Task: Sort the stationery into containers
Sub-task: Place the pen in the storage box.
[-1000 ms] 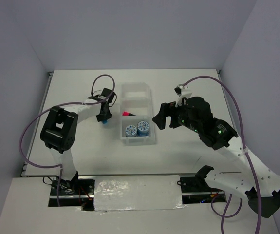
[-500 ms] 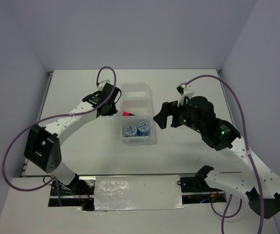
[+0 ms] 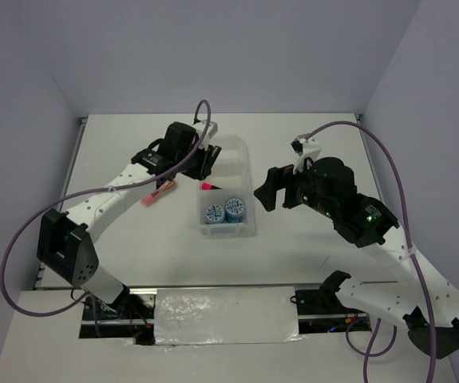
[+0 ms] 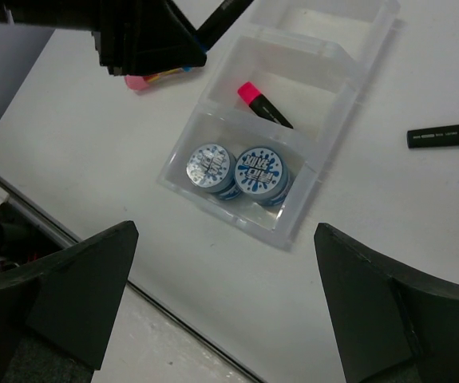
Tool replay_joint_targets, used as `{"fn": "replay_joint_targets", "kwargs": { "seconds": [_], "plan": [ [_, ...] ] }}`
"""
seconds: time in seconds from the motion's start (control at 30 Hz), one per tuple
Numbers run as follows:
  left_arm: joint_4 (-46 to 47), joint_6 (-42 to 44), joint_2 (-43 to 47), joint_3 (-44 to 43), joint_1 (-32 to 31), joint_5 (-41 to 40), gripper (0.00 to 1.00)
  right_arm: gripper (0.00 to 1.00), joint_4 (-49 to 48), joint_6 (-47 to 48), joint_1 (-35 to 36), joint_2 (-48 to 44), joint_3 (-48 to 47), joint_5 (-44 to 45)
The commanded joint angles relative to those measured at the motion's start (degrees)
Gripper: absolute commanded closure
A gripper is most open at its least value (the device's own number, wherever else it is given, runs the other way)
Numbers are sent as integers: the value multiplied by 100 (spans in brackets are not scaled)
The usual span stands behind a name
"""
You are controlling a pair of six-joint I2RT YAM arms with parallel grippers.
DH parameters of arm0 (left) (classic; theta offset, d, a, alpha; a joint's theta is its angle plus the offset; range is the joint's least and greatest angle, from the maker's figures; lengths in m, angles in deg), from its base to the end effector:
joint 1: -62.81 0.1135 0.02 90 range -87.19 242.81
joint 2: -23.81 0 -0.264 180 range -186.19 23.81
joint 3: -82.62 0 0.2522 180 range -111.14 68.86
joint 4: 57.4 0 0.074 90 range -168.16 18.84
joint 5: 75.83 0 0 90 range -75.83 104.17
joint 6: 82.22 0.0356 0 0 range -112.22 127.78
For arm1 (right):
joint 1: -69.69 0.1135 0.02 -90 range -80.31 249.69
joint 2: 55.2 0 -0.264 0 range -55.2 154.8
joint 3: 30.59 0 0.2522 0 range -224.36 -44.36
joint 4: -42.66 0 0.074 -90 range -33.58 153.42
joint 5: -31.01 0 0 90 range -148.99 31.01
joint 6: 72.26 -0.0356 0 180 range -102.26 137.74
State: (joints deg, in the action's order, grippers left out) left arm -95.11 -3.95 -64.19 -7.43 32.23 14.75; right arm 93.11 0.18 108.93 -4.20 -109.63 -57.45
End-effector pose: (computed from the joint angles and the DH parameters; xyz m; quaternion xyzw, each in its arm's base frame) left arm 0.3028 -0.1793 0.3225 0.1480 0.8773 -0.1690 0.4242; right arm 0.1383 0.1117 0.3954 -0.1489 0.8175 0.2547 0.4945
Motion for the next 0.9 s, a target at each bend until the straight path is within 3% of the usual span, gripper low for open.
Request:
{"fn": "replay_joint_targets", "kwargs": {
  "seconds": [0.0,0.17,0.27,0.43,0.53,0.57,0.87],
  "plan": [
    [68,1549,-497,-745,9,979,100,0,119,183,39,-73,-231,127],
    [-584,2745,-1279,-1467,115,1427,100,0,172,253,39,-301,-73,118],
    [-769,2939,-1621,-1617,158,1470,100,0,225,323,39,-372,-29,197],
    [-673,2957,-1799,-1512,158,1339,89,0,251,376,39,-346,-47,224],
    [-603,2931,-1790,-1424,123,1339,74,0,190,376,31,-337,-12,206],
    [-594,2913,-1808,-1380,123,1331,64,0,181,368,39,-328,6,224],
    [-207,2640,-1817,-1274,132,786,33,0,23,236,39,-196,147,136]
  ]
}}
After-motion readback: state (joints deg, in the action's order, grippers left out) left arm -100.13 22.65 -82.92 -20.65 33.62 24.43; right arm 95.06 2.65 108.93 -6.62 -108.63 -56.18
